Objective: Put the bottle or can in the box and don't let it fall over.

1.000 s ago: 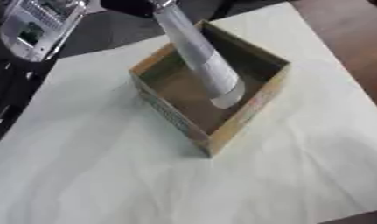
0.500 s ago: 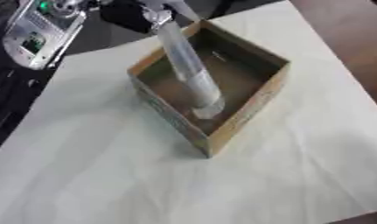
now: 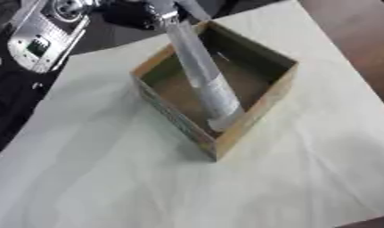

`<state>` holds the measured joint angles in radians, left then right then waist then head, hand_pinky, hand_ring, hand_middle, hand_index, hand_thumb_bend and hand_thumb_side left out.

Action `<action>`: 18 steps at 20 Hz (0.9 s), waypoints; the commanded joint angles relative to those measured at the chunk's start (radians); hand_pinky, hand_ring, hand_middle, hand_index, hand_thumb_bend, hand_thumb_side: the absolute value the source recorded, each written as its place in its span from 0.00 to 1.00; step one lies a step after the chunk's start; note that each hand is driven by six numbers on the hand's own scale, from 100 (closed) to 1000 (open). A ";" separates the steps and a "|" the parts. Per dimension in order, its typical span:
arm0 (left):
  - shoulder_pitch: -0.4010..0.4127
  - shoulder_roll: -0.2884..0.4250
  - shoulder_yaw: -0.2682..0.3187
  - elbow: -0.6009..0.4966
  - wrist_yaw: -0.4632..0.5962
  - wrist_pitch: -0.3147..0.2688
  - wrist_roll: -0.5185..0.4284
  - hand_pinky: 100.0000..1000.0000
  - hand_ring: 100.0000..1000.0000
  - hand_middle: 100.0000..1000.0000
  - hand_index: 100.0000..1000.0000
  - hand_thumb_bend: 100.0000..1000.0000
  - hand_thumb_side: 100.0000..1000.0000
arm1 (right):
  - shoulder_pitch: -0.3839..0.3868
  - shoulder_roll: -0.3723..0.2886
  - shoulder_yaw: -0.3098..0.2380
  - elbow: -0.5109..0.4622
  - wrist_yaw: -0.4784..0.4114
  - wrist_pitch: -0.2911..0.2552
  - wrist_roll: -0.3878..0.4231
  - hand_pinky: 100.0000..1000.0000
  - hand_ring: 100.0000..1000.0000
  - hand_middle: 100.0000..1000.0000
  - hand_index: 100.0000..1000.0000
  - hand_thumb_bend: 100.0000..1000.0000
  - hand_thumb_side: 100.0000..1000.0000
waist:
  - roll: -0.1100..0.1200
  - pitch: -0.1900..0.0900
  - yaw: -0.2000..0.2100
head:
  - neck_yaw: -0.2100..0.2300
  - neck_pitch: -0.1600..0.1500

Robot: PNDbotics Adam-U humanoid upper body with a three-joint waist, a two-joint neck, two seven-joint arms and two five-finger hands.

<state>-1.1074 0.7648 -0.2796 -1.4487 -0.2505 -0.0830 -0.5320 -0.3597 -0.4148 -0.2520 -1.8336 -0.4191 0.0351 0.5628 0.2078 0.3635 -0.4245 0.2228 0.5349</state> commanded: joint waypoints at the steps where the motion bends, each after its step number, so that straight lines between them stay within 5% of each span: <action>1: -0.009 0.025 0.011 -0.004 -0.018 -0.023 -0.018 0.75 0.72 0.79 0.91 0.20 0.67 | -0.004 -0.013 -0.010 -0.008 -0.001 0.003 -0.003 1.00 1.00 1.00 0.99 0.00 0.67 | -0.011 -0.022 0.001 | 0.001 -0.005; 3: -0.006 0.026 0.008 -0.002 -0.024 -0.034 -0.053 0.76 0.74 0.80 0.91 0.21 0.68 | -0.004 -0.014 -0.011 -0.008 -0.003 0.003 -0.005 1.00 1.00 1.00 0.99 0.00 0.67 | -0.011 -0.024 0.001 | 0.001 -0.005; 11: 0.004 0.023 0.008 -0.001 -0.055 -0.065 -0.078 0.75 0.72 0.77 0.89 0.22 0.48 | -0.003 -0.010 -0.013 -0.007 -0.003 0.006 -0.007 1.00 1.00 1.00 0.99 0.00 0.66 | -0.012 -0.022 -0.002 | 0.001 -0.009; 18: 0.015 0.021 -0.002 0.004 -0.075 -0.103 -0.159 0.77 0.75 0.79 0.89 0.24 0.53 | -0.005 -0.008 -0.017 -0.008 -0.002 0.008 -0.010 1.00 1.00 1.00 0.99 0.00 0.67 | -0.009 -0.016 -0.004 | -0.003 -0.009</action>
<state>-1.0858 0.7648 -0.2857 -1.4424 -0.3162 -0.1802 -0.6758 -0.3592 -0.4091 -0.2585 -1.8335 -0.4192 0.0429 0.5557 0.2079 0.3634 -0.4274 0.2216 0.5348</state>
